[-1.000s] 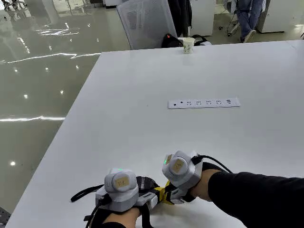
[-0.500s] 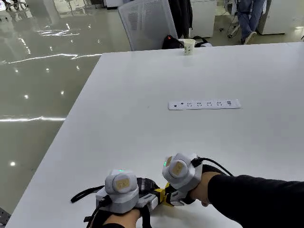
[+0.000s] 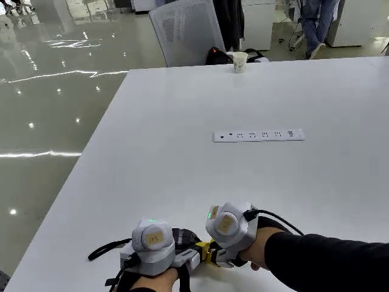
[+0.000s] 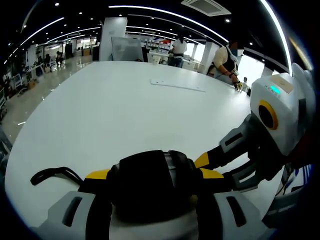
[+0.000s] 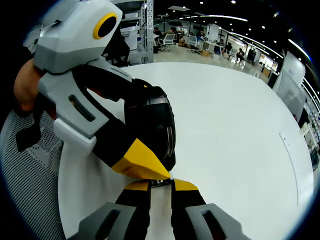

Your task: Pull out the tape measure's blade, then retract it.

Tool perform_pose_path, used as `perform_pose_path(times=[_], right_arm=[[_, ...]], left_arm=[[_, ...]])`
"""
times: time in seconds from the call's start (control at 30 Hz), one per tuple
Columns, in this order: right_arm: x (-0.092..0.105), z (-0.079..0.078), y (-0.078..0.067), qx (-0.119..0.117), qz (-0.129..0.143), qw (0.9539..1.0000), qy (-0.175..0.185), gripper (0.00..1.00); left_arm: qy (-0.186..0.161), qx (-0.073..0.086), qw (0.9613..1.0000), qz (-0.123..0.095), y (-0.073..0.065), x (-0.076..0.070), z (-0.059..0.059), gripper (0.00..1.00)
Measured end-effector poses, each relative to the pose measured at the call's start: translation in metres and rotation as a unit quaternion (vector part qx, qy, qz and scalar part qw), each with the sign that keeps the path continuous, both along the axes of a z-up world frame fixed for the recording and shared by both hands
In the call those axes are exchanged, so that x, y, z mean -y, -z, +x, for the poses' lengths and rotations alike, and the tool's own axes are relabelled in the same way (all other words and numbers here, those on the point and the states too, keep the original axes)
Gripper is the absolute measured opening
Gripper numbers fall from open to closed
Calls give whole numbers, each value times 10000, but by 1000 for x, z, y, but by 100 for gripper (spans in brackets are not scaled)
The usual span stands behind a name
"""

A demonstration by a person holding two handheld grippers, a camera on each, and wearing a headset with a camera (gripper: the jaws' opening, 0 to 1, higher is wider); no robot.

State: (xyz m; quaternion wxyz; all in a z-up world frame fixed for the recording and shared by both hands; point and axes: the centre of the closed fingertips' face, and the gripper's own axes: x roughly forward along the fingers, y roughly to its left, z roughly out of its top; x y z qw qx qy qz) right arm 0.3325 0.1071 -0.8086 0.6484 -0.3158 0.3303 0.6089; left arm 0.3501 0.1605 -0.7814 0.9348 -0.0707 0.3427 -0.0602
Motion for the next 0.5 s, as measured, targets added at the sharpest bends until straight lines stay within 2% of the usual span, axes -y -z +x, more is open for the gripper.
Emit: perform_pose_path(times=[0.27, 0.5], right_arm=[[8, -4, -9, 29, 126, 9999, 76, 13], [17, -3, -16, 67, 232, 9995, 201, 14]], left_arm=[[88, -51, 9999, -87, -1, 0, 0, 64], [365, 37, 9993, -6, -11, -1, 1, 62]])
